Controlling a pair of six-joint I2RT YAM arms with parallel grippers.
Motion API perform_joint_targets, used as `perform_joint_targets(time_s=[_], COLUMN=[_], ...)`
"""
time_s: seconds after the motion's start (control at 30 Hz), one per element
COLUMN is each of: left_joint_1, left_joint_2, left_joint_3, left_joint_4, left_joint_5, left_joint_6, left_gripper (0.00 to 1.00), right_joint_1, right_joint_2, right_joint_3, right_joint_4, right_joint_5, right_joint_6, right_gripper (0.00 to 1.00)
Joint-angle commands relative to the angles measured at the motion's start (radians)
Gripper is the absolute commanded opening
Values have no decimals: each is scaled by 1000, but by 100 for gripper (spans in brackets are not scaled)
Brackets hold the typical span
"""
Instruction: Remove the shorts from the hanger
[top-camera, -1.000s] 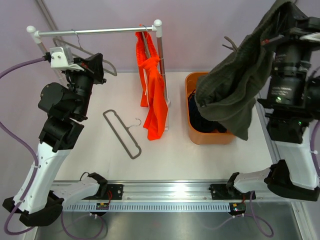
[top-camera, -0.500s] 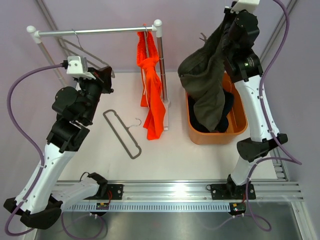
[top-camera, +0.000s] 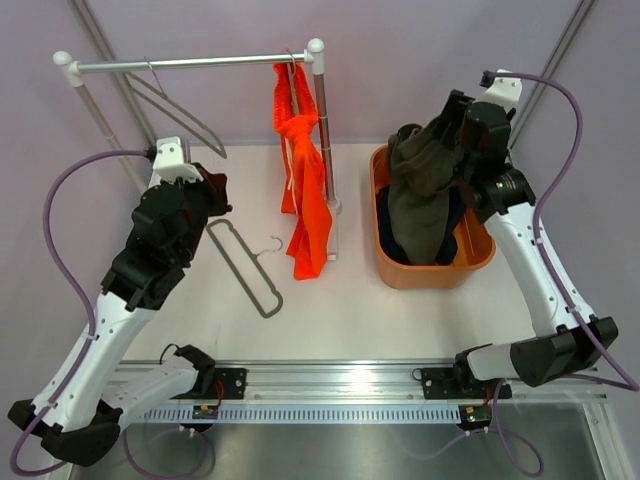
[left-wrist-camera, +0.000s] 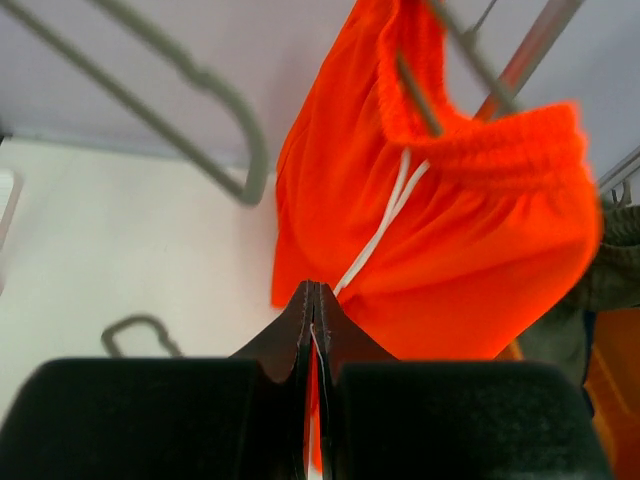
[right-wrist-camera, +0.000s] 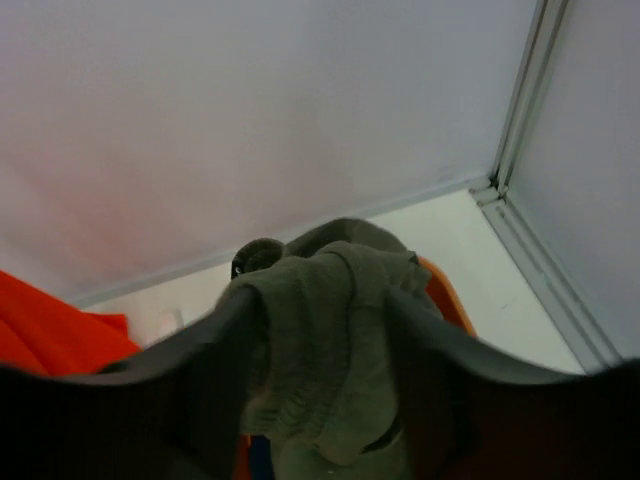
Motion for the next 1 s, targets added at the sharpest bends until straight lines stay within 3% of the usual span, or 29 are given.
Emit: perform_joint_targets(time_s=[0.0, 0.1, 0.2, 0.33, 0.4, 0.5, 0.53, 0.57, 0.63, 0.8, 0.97], left_joint_1=[-1, -1, -1, -1, -1, -1, -1, -1, -1, -1, -1], left_joint_2=[-35, -58, -67, -72, -66, -45, -43, -41, -41, -43, -58], left_joint_3=[-58, -106, -129, -137, -130, -111, -111, -111, -114, -111, -112], left_joint_4=[-77, -80, -84, -97, -113, -147, -152, -152, -153, -160, -161], left_joint_5=[-86, -94, -97, -126, -144, -178, -181, -183, -189, -196, -198], left_joint_6=[-77, -93, -101, -109, -109, -118, -121, -126, -129, -121, -117], left_gripper=[0, 0, 0, 3, 4, 6, 7, 9, 11, 15, 16], right_joint_1=[6, 8, 8, 32, 131, 345, 383, 449, 521, 778, 886], right_joint_2=[-70, -131, -191, -259, -248, -187, -164, -154, -109, 118, 364], right_joint_3=[-73, -96, -79, -79, -76, -88, -108, -131, -218, -250, -142], right_joint_4=[-44, -106, -183, -261, -278, -312, -301, -277, -196, -127, -103], right_joint_5=[-47, -76, -96, -277, -338, -291, -298, -309, -355, -324, -314], right_joint_6=[121, 143, 161, 186, 189, 200, 213, 258, 290, 339, 376], right_gripper=[85, 94, 95, 97, 96, 92, 89, 78, 70, 63, 62])
